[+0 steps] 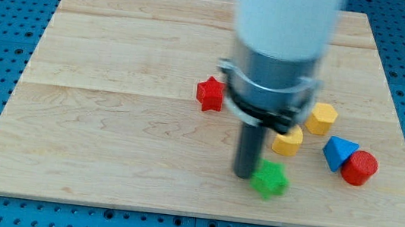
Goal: Push the blue blocks slightly up
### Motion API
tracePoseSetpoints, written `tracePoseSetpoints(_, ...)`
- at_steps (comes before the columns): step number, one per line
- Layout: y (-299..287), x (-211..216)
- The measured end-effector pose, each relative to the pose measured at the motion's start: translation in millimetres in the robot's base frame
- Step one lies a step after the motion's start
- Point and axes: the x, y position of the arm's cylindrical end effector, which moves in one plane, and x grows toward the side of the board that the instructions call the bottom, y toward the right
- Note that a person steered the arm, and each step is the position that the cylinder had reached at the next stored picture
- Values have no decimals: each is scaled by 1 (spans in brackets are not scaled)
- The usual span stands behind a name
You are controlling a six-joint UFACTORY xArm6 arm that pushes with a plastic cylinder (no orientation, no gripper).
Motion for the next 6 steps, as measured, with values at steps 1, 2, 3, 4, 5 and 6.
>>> tracePoseSetpoints(1,29,11)
tracePoseSetpoints(2,16,22)
tracePoseSetpoints(3,90,22)
tracePoseSetpoints(4,58,45)
tracePoseSetpoints(5,67,54)
tracePoseSetpoints(6,156,52)
